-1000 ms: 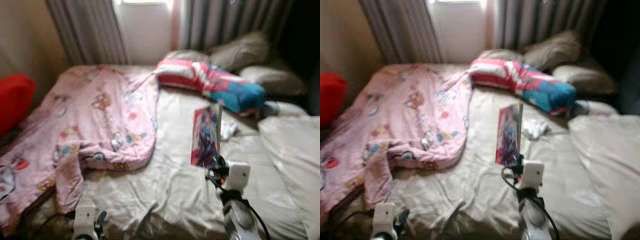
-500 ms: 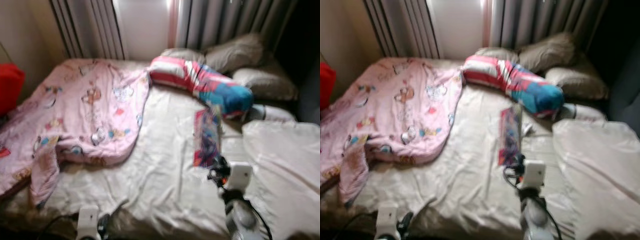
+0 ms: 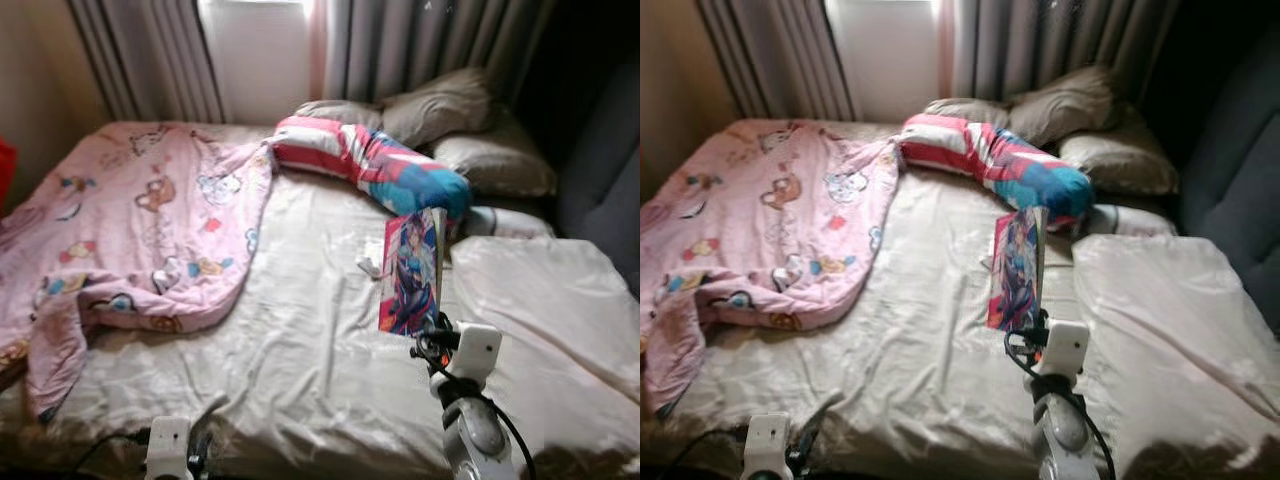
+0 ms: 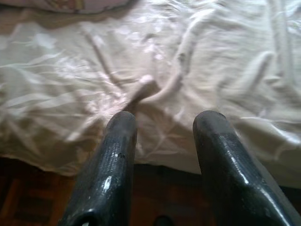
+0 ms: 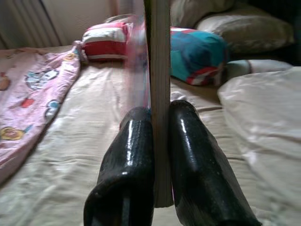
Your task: Clean up the room
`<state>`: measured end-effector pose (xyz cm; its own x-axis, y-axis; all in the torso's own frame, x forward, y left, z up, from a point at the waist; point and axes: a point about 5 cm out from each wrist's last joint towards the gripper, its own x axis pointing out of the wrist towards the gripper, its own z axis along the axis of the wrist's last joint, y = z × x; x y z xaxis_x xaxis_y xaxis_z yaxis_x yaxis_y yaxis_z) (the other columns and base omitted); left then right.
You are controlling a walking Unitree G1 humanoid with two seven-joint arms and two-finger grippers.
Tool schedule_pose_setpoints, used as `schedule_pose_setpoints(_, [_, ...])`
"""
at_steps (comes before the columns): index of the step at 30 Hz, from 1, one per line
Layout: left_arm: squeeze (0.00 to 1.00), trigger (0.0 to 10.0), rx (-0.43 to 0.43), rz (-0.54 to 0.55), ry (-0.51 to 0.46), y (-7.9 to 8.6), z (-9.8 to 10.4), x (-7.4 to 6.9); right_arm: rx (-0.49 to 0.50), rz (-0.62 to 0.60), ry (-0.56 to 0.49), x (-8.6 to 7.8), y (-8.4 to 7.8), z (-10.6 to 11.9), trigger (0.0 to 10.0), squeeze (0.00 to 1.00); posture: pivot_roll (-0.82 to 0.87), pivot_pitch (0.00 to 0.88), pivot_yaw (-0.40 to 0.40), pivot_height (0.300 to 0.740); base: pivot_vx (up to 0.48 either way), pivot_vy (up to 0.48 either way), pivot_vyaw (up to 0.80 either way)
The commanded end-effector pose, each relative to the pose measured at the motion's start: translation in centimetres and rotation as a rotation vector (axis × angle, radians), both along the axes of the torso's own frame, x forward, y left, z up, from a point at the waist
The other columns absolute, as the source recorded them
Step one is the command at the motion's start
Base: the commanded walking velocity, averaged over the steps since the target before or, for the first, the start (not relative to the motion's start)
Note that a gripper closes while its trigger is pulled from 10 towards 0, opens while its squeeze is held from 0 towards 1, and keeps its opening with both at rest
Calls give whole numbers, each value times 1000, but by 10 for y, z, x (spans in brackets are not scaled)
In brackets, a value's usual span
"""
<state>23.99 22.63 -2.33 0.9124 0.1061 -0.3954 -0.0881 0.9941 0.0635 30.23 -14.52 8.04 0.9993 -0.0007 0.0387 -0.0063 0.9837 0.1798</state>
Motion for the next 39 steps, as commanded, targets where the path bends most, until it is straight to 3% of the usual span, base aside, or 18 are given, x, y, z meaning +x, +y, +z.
schedule_pose_setpoints(1, [0,10000,9,-7,24,1,-4,-5,-4,-8,-37,2,-2,7,10000,0,-6,179,-9,740,0,-304,0])
schedule_pose_setpoints(11, [0,10000,5,-3,26,1,-5,-6,4,-5,-24,2,-2,5,10000,0,-5,180,-10,740,0,-30,0])
schedule_pose_setpoints(21, [0,10000,2,-3,20,0,-4,-6,-1,0,-33,2,-1,6,10000,0,-7,179,-12,740,0,0,-440])
schedule_pose_setpoints(39, [0,10000,-18,26,99,9,-15,-17,-3,7,-23,2,0,4,10000,0,-6,178,-13,740,0,0,0])
